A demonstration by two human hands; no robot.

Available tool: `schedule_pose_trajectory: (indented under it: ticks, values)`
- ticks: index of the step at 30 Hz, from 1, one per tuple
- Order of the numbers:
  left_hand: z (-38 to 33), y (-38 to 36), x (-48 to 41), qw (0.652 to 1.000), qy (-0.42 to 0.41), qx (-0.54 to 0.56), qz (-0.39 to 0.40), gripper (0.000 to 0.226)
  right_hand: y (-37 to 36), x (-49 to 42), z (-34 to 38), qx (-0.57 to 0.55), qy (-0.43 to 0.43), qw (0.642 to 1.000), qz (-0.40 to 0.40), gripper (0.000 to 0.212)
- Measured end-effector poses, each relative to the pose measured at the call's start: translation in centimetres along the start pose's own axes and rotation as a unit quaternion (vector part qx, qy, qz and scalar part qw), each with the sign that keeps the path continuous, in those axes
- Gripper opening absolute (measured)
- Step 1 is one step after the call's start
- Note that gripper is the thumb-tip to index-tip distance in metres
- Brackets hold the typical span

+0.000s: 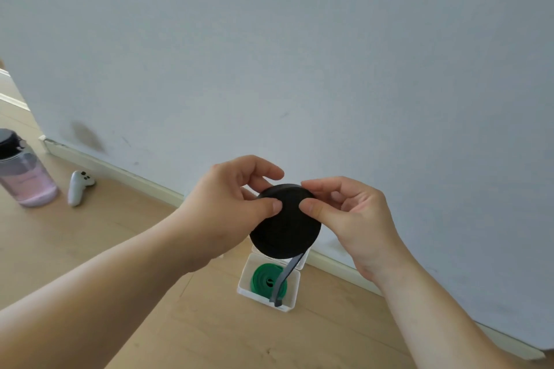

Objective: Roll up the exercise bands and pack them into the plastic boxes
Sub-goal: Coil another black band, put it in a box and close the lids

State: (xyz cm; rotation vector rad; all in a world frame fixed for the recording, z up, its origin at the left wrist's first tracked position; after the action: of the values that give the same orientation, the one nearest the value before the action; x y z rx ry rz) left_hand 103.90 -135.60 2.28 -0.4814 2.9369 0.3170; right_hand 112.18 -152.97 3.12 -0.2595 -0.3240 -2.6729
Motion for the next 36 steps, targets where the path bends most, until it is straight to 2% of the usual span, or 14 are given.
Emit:
schedule_pose_trajectory:
  ticks: [5, 10, 14, 18, 21, 24, 25, 27, 29, 32, 36]
  values:
    - [-0.1, 0.3, 0.3, 0.999, -0.017, 0.024, -0.029, 0.031, 0.5, 0.3, 0.4, 0.004, 0.016, 1.0, -0.014, 0.032]
    - [0.2, -0.3, 0.9, 0.991, -0.044, -0.115, 0.059, 0.032, -0.6, 0.9, 0.2, 0.098, 0.022, 0.995, -0.019, 0.03]
    - [-0.4, -0.6, 1.2, 0.985, -0.075, -0.136, 0.072, 0.032, -1.4, 1.3, 0.0, 0.143, 0.031, 0.989, -0.016, 0.029]
    - [-0.5, 0.3, 0.8, 0.993, -0.056, -0.104, 0.011, 0.027, -0.6, 1.0, 0.0, 0.088, 0.024, 0.996, -0.019, 0.028]
    - [-0.3, 1.0, 0.7, 0.998, -0.029, -0.002, -0.06, 0.024, -0.4, 0.8, -0.2, 0.091, 0.035, 0.995, -0.005, 0.042]
    - [0.2, 1.3, 0.7, 0.993, -0.006, 0.061, -0.104, 0.022, 0.2, 0.5, -0.2, 0.045, 0.043, 0.998, -0.031, 0.042]
    - [0.4, 1.2, 0.7, 0.995, -0.008, 0.038, -0.091, 0.022, 0.3, 0.5, -0.1, 0.044, 0.049, 0.997, -0.039, 0.041]
    - [0.4, 0.8, 0.9, 0.996, -0.04, -0.073, -0.034, 0.025, -0.1, 0.6, -0.1, 0.09, 0.074, 0.992, -0.041, 0.041]
    - [0.0, 0.3, 1.1, 0.982, -0.091, -0.164, 0.023, 0.032, -0.9, 1.1, 0.0, 0.159, 0.121, 0.979, -0.031, 0.041]
    - [-0.2, -0.2, 1.4, 0.974, -0.111, -0.188, 0.066, 0.037, -1.8, 1.6, -0.1, 0.208, 0.156, 0.965, -0.032, 0.038]
    - [-0.3, 0.7, 0.9, 0.985, -0.085, -0.147, 0.004, 0.033, -0.6, 1.1, -0.3, 0.072, 0.069, 0.993, -0.065, 0.029]
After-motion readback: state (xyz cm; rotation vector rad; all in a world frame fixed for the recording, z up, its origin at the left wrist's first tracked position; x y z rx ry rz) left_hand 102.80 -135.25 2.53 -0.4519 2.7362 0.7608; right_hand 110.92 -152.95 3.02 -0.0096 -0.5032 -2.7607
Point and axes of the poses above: each hand's wrist, its own x-axis away from the middle knuckle, its own y-axis out of the back of the hand, z = x × y, the point moved 5 cm from there along -x, towards the middle knuckle, and after that the axes turned 14 degrees about -y, right-handed, at the moved point
